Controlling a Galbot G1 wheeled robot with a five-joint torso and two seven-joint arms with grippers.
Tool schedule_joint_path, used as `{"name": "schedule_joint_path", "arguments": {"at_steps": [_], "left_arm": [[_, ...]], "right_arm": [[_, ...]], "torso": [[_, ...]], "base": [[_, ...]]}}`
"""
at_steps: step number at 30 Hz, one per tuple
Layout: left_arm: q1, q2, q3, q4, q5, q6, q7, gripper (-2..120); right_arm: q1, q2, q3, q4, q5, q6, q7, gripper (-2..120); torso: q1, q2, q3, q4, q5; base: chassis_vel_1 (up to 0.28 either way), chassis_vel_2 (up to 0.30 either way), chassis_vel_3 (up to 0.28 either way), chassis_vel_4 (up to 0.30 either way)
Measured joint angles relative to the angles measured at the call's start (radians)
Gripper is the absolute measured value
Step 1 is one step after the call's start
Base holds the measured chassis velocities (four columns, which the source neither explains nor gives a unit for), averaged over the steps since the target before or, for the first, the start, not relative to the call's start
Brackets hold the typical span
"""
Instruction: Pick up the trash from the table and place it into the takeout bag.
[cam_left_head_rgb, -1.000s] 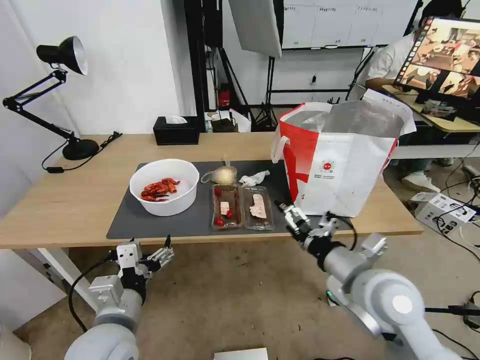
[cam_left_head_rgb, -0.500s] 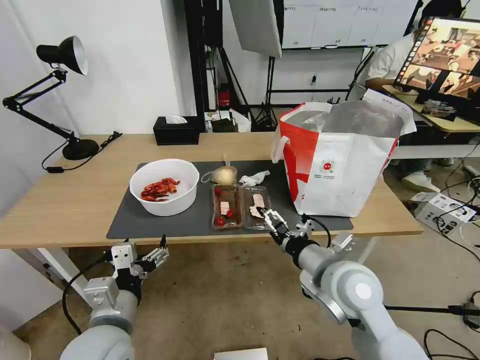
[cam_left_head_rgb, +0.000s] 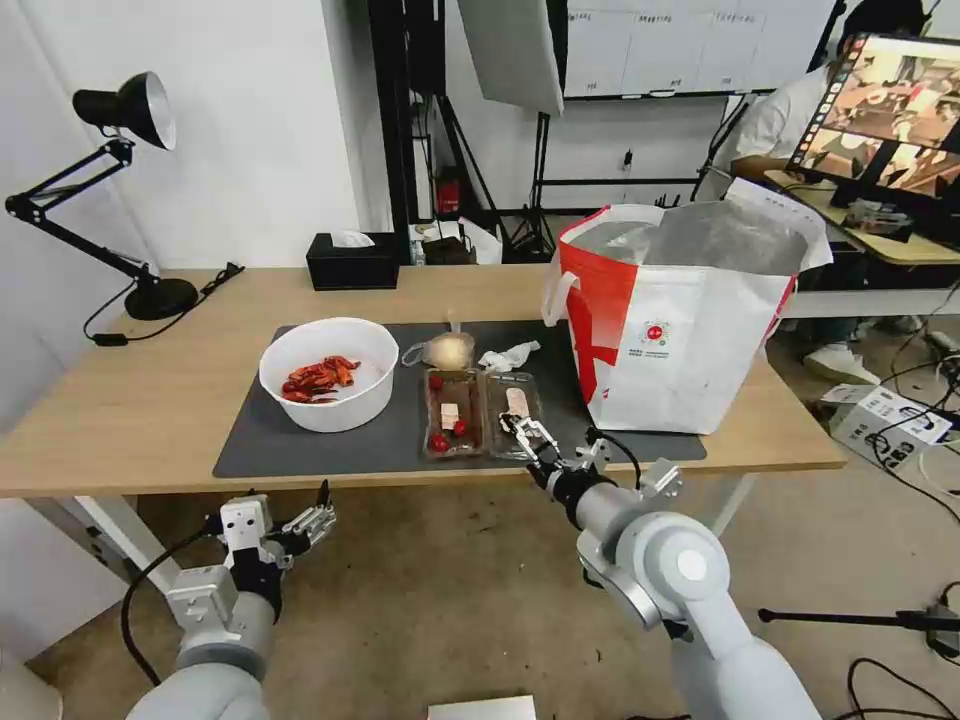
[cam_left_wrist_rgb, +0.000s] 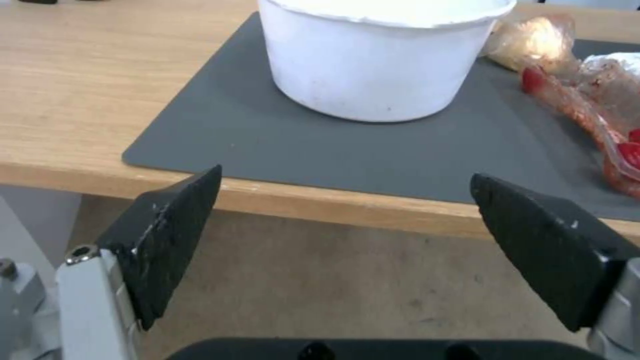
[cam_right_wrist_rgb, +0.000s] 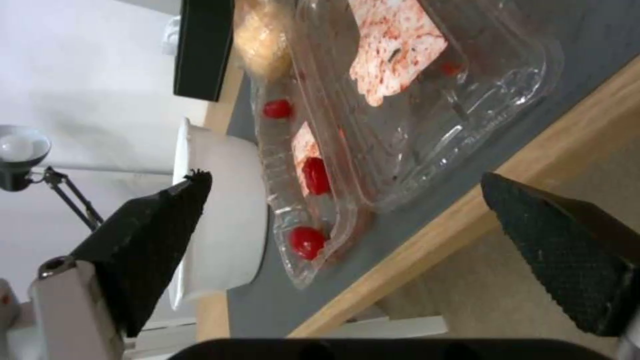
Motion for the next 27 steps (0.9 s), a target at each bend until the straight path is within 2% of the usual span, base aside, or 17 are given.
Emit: {"name": "schedule_joint_path", "arguments": {"at_steps": [27], "left_arm": [[-0.003,0.014,-0.006,0.006,-0.004,-0.004,-0.012,100]], "right_arm": [[0.037,0.058,-0.009,-0.054,-0.016,-0.001,0.027,100]], "torso": [[0.0,0.0,0.0,-0.0001,0.0]], "base": [[0.0,0.0,0.0,0.0]]}}
